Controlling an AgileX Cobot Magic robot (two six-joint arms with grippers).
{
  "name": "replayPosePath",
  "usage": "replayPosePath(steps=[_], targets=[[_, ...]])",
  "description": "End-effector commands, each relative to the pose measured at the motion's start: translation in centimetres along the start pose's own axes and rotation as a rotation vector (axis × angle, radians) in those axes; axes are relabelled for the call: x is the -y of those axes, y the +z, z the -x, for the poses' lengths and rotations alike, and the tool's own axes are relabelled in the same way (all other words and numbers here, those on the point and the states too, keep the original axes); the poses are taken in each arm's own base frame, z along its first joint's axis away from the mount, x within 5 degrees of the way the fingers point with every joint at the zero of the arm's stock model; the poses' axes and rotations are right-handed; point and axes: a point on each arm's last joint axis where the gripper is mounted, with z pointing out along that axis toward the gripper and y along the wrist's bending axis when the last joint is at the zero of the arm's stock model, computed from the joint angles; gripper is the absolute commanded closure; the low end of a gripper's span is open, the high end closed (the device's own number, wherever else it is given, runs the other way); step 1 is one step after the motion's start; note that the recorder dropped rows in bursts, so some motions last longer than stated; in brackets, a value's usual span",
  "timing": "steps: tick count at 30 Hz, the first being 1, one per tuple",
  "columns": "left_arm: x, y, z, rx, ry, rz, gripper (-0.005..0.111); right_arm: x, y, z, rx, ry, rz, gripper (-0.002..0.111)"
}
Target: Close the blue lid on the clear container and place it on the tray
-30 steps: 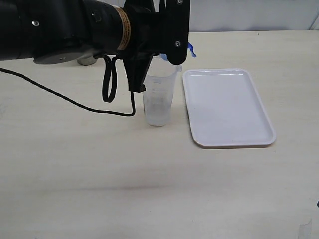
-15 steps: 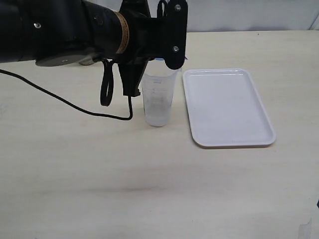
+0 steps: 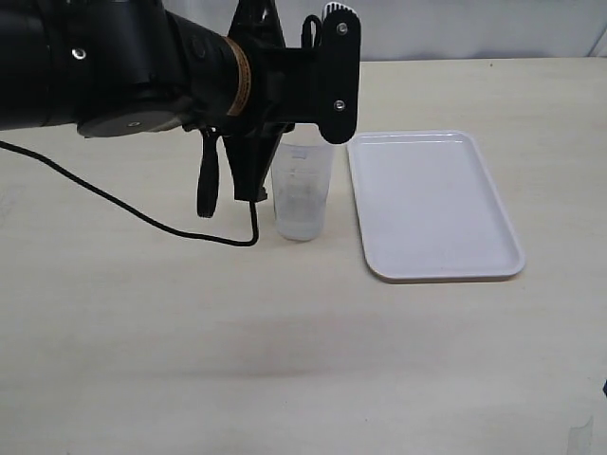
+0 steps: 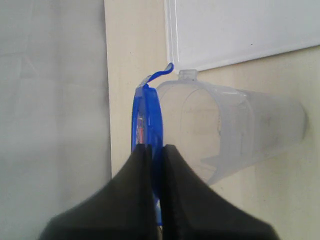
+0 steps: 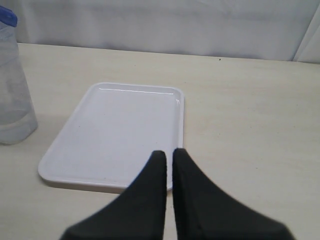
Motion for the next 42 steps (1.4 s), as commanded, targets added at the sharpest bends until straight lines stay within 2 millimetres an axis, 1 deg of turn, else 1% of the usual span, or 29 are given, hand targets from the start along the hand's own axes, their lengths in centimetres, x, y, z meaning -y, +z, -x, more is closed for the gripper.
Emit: replayPosePath(steps=[1, 5, 11, 27, 31, 36, 42], targets=[[0.0, -0.3, 0.1, 0.011, -0.055, -0.012, 0.107, 0.0, 0.0, 0.0, 0.004, -0.004, -0.006, 0.104], [0.3, -0.3, 0.2, 0.020, -0.104, -0.040, 0.107, 0.0, 0.0, 0.0, 0.004, -0.004, -0.006, 0.104], [0.6, -0.3, 0.1, 0.002, -0.107, -0.075, 0.107, 0.0, 0.0, 0.0, 0.004, -0.004, -0.006, 0.104], [0.7, -0.3, 0.3, 0.019, -0.148, -0.089, 0.107, 0.0, 0.0, 0.0, 0.004, -0.004, -0.006, 0.104], [0.7, -0.2, 0.3, 0.025, -0.146, -0.088, 0.107, 0.0, 0.0, 0.0, 0.004, -0.004, -0.006, 0.104], [1.3, 0.8, 0.3, 0.014, -0.089, -0.109, 0.107, 0.0, 0.0, 0.0, 0.004, -0.004, -0.006, 0.104], [1.4, 0.8, 0.3, 0.005, -0.081, -0.118, 0.107, 0.0, 0.0, 0.0, 0.004, -0.004, -0.006, 0.104]])
